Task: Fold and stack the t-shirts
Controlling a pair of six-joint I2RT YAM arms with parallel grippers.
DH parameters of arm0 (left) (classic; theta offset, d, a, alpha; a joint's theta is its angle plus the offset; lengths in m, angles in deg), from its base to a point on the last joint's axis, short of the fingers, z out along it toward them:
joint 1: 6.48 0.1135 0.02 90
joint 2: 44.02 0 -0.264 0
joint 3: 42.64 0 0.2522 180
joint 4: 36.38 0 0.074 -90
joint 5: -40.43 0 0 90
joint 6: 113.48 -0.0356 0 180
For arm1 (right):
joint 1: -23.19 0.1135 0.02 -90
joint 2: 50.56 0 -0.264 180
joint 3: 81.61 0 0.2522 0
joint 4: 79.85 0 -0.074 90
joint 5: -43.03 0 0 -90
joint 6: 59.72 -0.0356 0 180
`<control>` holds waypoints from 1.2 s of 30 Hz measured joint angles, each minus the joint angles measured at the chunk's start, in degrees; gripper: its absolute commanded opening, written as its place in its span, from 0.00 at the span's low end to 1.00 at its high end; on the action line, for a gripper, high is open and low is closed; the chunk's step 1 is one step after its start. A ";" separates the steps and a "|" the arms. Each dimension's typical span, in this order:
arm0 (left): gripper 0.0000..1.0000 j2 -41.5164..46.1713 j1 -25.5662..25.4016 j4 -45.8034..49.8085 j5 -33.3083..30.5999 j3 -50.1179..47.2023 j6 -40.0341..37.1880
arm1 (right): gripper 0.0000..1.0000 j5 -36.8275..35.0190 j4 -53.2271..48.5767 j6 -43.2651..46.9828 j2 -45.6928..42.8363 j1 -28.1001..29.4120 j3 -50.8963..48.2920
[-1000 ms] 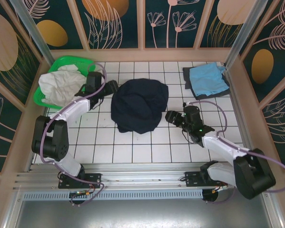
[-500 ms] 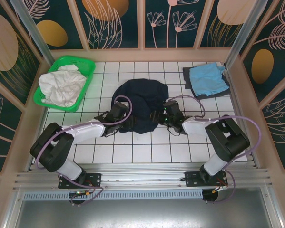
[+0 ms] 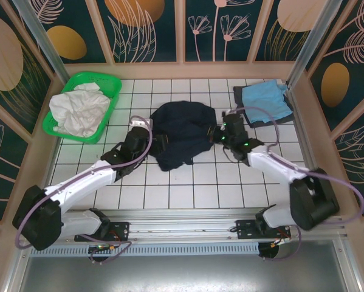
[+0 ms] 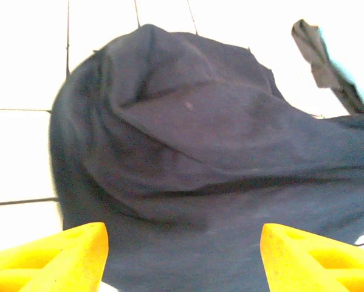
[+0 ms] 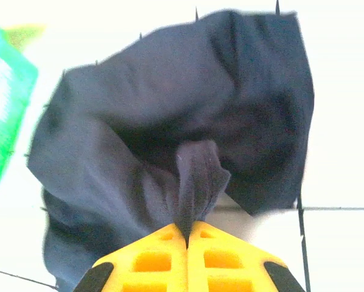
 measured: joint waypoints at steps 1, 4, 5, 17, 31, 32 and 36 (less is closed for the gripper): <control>0.68 0.81 0.00 0.00 -0.59 0.04 -0.13 | 0.00 -1.14 -1.84 0.70 -2.91 -0.59 2.19; 0.68 1.60 0.00 0.00 -1.25 0.07 -0.68 | 0.00 -2.99 -6.82 3.21 -7.96 -0.96 10.54; 0.68 1.64 0.00 -0.02 -1.25 0.07 -0.72 | 0.00 -3.10 -8.07 4.02 -8.57 -0.96 13.92; 0.75 9.33 0.00 0.68 -6.69 -1.86 1.40 | 0.11 -2.49 -2.78 4.90 12.66 13.07 34.67; 0.76 -0.11 0.00 1.68 -6.78 -3.93 4.42 | 0.68 1.09 -7.26 4.24 12.48 8.61 21.24; 0.77 -4.74 -0.09 0.98 -5.09 -2.05 4.09 | 0.68 0.76 -6.93 3.98 8.37 5.09 17.25; 0.81 -22.32 -1.97 -1.18 0.28 9.05 2.01 | 0.69 -1.64 -5.53 2.80 2.40 -6.16 6.10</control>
